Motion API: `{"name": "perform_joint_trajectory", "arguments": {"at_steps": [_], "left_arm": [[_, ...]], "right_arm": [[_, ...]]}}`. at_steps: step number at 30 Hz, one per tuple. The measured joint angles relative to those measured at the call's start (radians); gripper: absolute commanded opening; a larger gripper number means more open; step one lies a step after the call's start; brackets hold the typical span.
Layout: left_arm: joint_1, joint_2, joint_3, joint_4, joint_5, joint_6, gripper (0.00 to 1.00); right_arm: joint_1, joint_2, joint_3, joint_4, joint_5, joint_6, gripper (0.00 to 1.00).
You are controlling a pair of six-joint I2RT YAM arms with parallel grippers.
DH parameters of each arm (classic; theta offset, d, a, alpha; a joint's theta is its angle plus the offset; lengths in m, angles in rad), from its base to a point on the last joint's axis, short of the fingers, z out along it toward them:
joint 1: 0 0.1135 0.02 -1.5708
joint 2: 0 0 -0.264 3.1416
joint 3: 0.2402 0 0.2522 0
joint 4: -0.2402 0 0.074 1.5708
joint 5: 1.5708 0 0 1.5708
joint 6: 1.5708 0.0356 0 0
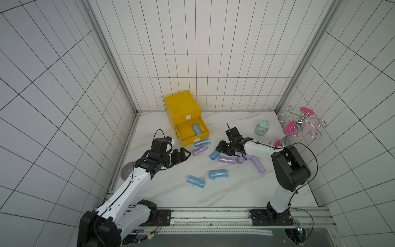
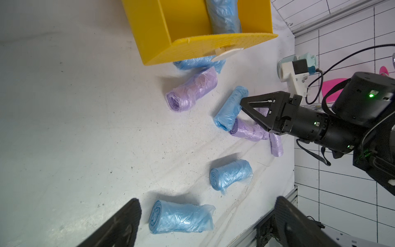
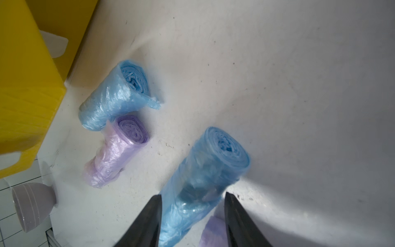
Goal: Sort the rolls of trash bags by color and place them into the drawer
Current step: Pick up the roll of trash bags from the center of the board.
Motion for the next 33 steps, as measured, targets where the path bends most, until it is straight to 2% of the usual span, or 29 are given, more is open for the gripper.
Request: {"name": "perform_joint_trajectory", "arguments": {"at_steps": [3, 5, 7, 8, 11, 16, 23, 33], "left_arm": [[0.000, 0.000, 0.000, 0.003, -0.002, -0.001, 0.96], [0.000, 0.001, 0.000, 0.003, -0.003, -0.001, 0.96], [0.000, 0.002, 0.000, 0.003, -0.003, -0.001, 0.96], [0.000, 0.003, 0.000, 0.003, -0.003, -0.001, 0.96], [0.000, 0.005, 0.000, 0.004, -0.003, 0.000, 0.96], [0.000, 0.007, 0.000, 0.004, -0.007, 0.001, 0.97], [0.026, 0.033, 0.035, 0.003, -0.006, 0.016, 0.97], [0.127, 0.092, 0.150, 0.018, 0.053, 0.032, 0.97]], "right_arm": [[0.000, 0.023, 0.000, 0.022, -0.008, 0.008, 0.49], [0.000, 0.036, 0.000, 0.033, -0.011, 0.015, 0.43], [0.000, 0.045, 0.000, 0.043, -0.015, 0.022, 0.34], [0.000, 0.048, 0.000, 0.051, -0.018, 0.023, 0.25], [-0.001, 0.049, 0.000, 0.067, -0.025, 0.027, 0.13], [-0.007, 0.044, 0.000, 0.069, -0.030, 0.025, 0.08], [-0.013, -0.037, 0.022, -0.032, -0.013, -0.026, 0.07], [0.003, -0.137, 0.322, -0.228, 0.071, -0.180, 0.06]]}}
